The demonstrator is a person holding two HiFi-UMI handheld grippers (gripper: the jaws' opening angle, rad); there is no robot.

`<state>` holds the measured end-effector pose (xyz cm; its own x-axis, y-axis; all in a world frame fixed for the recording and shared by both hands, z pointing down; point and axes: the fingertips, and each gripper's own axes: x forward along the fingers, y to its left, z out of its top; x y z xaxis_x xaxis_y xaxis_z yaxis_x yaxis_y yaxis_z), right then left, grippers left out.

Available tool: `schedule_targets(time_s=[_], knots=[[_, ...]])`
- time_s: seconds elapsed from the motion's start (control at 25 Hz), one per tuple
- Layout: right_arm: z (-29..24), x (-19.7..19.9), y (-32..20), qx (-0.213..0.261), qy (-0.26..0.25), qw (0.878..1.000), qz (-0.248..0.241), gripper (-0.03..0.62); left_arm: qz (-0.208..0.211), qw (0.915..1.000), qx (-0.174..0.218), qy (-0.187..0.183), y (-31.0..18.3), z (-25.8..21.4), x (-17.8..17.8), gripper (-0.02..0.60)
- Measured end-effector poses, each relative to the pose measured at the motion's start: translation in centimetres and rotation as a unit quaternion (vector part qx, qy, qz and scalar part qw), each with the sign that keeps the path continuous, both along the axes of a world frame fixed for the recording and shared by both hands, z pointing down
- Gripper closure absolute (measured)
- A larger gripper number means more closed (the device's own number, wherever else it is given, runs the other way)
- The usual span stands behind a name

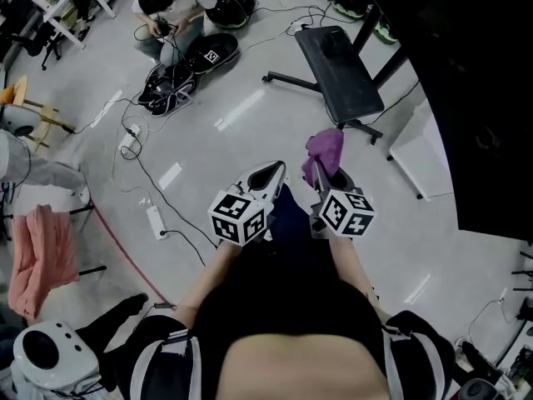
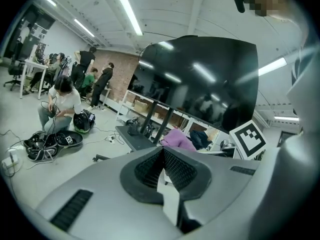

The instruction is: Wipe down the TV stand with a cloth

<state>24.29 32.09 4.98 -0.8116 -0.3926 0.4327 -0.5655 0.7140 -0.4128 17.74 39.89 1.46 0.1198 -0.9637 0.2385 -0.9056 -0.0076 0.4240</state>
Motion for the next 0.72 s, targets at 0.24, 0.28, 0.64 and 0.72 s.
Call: schedule_targets(time_s=[0.24, 0.28, 0.64, 0.72], knots=[[0.2, -3.3, -5.1, 0.002, 0.005, 1.0, -0.006, 0.505, 0.003, 1.0, -0.007, 0.001, -4.7, 0.4, -2.7, 0.577], [0.3, -3.7, -5.9, 0.001, 0.007, 1.0, -0.006, 0.505, 0.002, 1.0, -0.009, 0.001, -5.4, 0.5, -3.2, 0.575], [0.7, -6.7, -12.5, -0.009, 0.017, 1.0, 0.0, 0.505, -0.003, 0.9996, -0.025, 0.01, -11.8, 0.8, -6.9, 0.576], [0.7, -7.4, -14.2, -0.008, 0.016, 1.0, 0.003, 0.505, 0.002, 0.9997, -0.022, 0.01, -13.5, 0.7, -7.5, 0.577]])
